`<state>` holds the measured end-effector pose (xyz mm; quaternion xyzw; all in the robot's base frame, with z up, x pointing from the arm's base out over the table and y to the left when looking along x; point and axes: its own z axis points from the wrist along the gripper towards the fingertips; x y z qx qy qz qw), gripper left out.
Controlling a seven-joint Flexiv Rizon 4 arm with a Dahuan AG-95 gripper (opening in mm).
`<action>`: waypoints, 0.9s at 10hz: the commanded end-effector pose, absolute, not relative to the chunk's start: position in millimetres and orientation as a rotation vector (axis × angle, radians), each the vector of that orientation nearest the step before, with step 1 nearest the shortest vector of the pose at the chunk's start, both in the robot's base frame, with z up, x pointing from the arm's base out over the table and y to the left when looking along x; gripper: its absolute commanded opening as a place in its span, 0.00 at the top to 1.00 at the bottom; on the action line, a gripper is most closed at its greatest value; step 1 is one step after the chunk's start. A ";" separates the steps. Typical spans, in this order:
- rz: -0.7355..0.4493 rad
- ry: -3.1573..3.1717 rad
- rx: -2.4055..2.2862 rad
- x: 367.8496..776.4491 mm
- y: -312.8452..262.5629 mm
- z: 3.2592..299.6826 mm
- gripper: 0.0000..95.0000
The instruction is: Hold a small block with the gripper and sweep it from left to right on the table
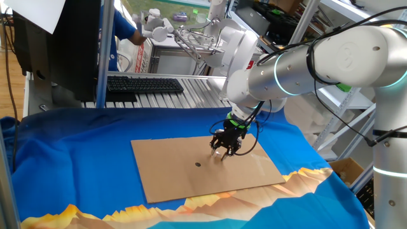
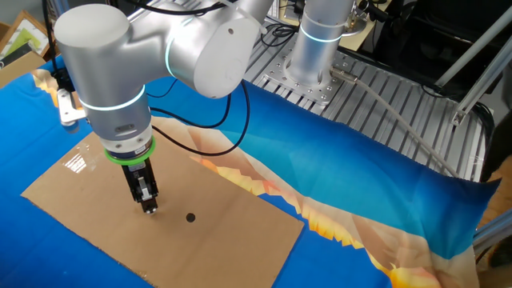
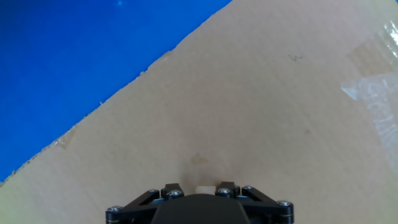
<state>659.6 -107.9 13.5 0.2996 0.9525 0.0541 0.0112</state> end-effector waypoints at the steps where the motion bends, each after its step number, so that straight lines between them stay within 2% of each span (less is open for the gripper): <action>1: 0.169 2.973 0.928 658.8 -107.9 14.9 0.60; 2: 0.171 2.974 0.926 658.5 -107.8 15.3 0.80; 9: 0.180 2.983 0.903 657.6 -107.7 16.5 0.80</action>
